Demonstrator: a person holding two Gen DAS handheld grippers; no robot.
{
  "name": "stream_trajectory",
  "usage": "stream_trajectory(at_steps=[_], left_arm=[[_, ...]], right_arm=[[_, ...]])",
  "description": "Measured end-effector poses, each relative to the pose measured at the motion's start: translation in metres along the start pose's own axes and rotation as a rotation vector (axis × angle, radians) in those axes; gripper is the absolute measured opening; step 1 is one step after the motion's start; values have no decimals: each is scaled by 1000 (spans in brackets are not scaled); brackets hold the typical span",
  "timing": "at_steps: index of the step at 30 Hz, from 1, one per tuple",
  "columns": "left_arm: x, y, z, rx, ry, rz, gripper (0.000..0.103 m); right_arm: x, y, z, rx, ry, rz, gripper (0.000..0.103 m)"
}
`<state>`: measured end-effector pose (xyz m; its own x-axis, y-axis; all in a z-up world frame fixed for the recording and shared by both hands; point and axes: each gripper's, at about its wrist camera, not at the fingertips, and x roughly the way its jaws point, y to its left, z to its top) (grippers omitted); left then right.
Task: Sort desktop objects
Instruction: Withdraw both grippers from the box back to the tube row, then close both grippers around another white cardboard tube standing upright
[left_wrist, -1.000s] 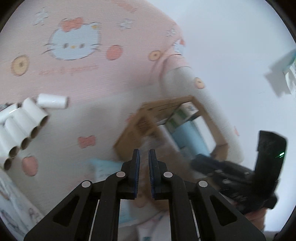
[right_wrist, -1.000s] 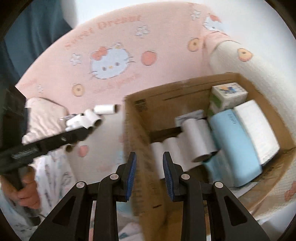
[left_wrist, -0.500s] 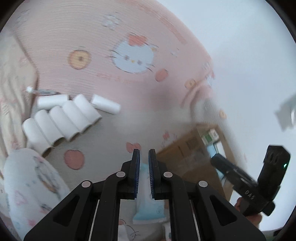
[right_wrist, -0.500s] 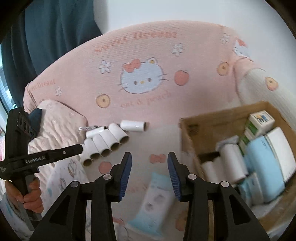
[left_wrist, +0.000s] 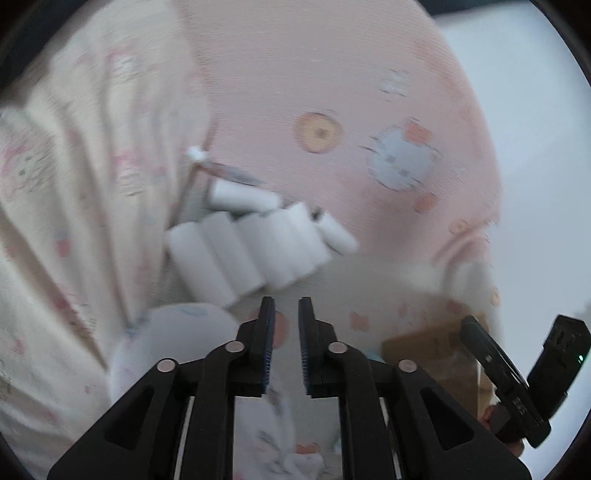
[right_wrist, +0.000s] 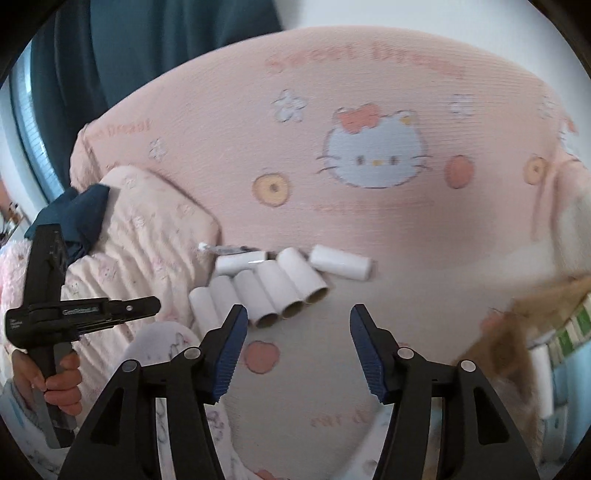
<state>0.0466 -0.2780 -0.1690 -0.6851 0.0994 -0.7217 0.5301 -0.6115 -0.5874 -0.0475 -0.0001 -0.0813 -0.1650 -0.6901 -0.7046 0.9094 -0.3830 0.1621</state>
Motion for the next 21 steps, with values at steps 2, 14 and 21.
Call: stream_trajectory(at_steps=[2, 14, 21], left_arm=[[6, 16, 6, -53, 22, -16, 28], [58, 74, 41, -250, 166, -38, 52], [84, 93, 48, -351, 212, -12, 53]], right_arm=[[17, 10, 5, -20, 35, 20, 55], [130, 68, 25, -159, 236, 136, 55], [190, 92, 25, -197, 354, 231, 55]])
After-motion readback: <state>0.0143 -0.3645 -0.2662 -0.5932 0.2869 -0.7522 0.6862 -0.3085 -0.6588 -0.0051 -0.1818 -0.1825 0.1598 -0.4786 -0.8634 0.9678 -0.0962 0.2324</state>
